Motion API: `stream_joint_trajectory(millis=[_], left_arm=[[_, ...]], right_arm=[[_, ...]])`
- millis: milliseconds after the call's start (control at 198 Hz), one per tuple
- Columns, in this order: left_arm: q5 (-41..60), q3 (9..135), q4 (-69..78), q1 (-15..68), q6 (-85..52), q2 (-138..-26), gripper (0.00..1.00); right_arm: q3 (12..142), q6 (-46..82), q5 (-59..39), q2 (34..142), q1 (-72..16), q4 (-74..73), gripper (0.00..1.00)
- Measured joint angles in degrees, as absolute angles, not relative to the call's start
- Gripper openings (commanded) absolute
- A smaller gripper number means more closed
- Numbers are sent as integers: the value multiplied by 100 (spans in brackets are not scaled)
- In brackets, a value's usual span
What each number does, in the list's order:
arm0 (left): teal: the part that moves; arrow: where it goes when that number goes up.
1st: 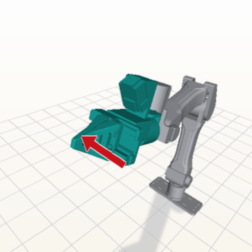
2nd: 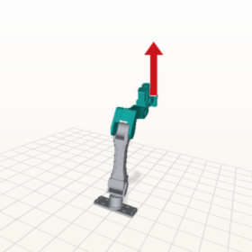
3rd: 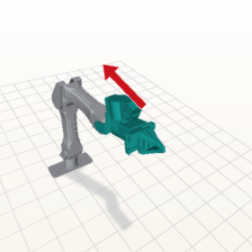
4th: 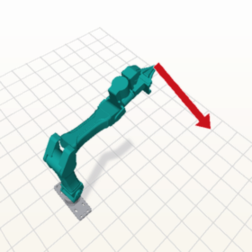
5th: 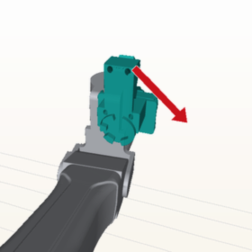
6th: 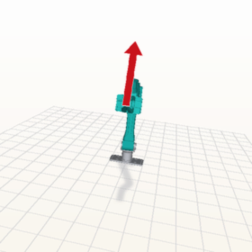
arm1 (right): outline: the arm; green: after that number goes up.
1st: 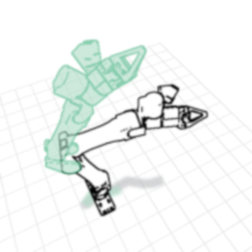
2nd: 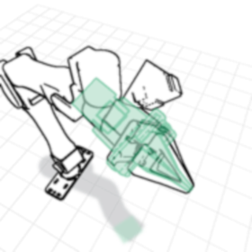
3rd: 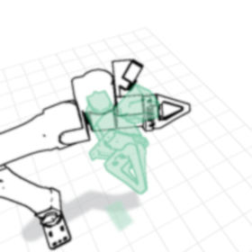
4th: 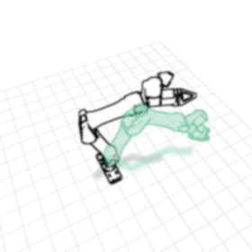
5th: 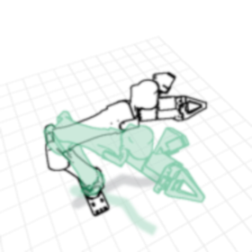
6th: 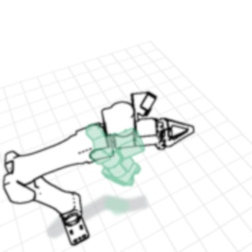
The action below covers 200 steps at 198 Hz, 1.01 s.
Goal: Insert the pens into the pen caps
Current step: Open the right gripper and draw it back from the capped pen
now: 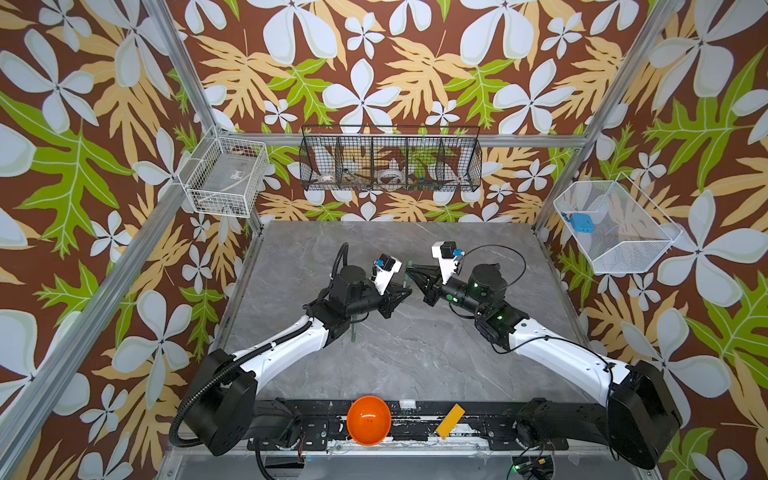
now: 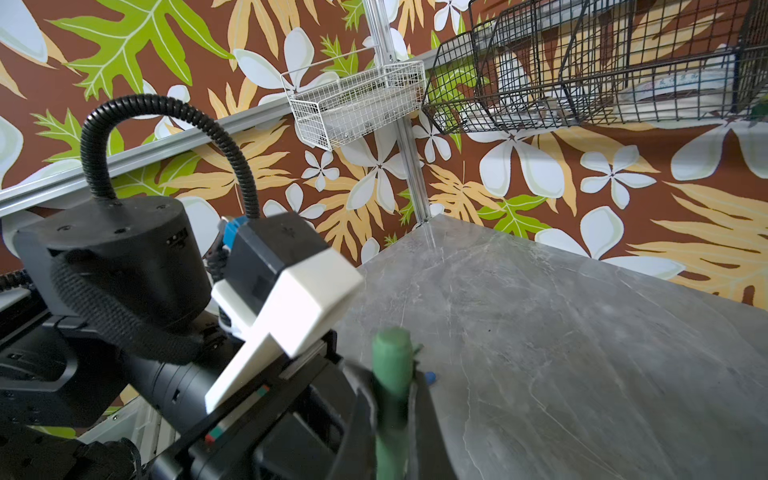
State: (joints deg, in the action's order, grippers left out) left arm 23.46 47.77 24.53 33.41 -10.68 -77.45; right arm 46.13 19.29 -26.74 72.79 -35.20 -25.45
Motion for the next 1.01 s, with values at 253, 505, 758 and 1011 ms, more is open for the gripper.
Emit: stream_joint_trajectory(millis=[253,505,758,1011], left_arm=[[2062,4672,4084,3264,-1175,-7649,0],[2137,4364,3815,3341,-1188,-7614,0],[1566,4442,2340,3378,-1323,-7841,0],[683,4209,482,3378,-1938,-8331,0]], right_arm=[[4674,2102,-3339,6755,-3269,-1535,13],[5194,1826,-3297,6525,-3151,-1009,48],[5424,1649,-2720,6672,-3068,-344,56],[5249,1798,-1581,7037,-2692,405,59]])
